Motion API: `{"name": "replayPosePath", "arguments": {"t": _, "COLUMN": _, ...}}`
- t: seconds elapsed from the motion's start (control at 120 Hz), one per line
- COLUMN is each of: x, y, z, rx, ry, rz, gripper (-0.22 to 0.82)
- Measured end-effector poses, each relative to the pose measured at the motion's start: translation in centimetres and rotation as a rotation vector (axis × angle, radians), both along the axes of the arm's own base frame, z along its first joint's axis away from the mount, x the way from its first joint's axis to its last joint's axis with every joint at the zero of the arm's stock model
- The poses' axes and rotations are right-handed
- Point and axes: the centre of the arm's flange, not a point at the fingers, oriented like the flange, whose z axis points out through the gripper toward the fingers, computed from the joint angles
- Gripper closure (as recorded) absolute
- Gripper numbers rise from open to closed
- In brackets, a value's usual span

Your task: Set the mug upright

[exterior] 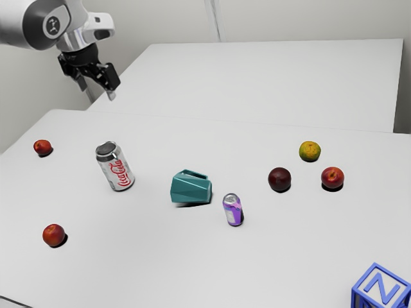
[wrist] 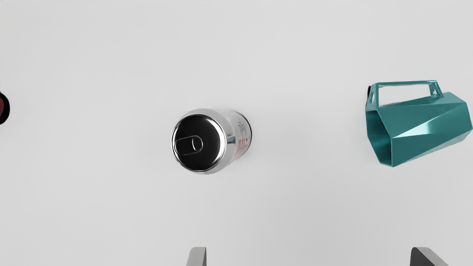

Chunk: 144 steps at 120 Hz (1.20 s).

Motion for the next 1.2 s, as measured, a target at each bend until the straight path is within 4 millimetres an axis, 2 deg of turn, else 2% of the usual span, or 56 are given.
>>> {"name": "replayPosePath", "arguments": {"t": 0.225, "x": 0.6, "y": -0.2, "z": -0.4, "rx": -0.014, "ry": -0.009, "rz": -0.006, "gripper": 0.00}}
{"name": "replayPosePath", "arguments": {"t": 0.333, "x": 0.9, "y": -0.3, "z": -1.3, "rx": -0.031, "ry": -0.008, "rz": -0.008, "gripper": 0.00}}
{"name": "replayPosePath", "arguments": {"t": 0.433, "x": 1.3, "y": -0.1, "z": -3.0, "rx": -0.043, "ry": 0.016, "rz": -0.003, "gripper": 0.00}}
{"name": "replayPosePath", "arguments": {"t": 0.567, "x": 1.5, "y": -0.1, "z": -6.0, "rx": -0.166, "ry": 0.064, "rz": 0.028, "gripper": 0.00}}
{"name": "replayPosePath", "arguments": {"t": 0.792, "x": 0.7, "y": -0.1, "z": -14.1, "rx": -0.406, "ry": 0.207, "rz": 0.122, "gripper": 0.00}}
{"name": "replayPosePath", "arguments": {"t": 0.983, "x": 1.5, "y": -0.3, "z": -19.9, "rx": -0.556, "ry": 0.296, "rz": 0.205, "gripper": 0.00}}
{"name": "replayPosePath", "arguments": {"t": 1.2, "x": 2.7, "y": 0.6, "z": -24.9, "rx": -0.642, "ry": 0.355, "rz": 0.289, "gripper": 0.00}}
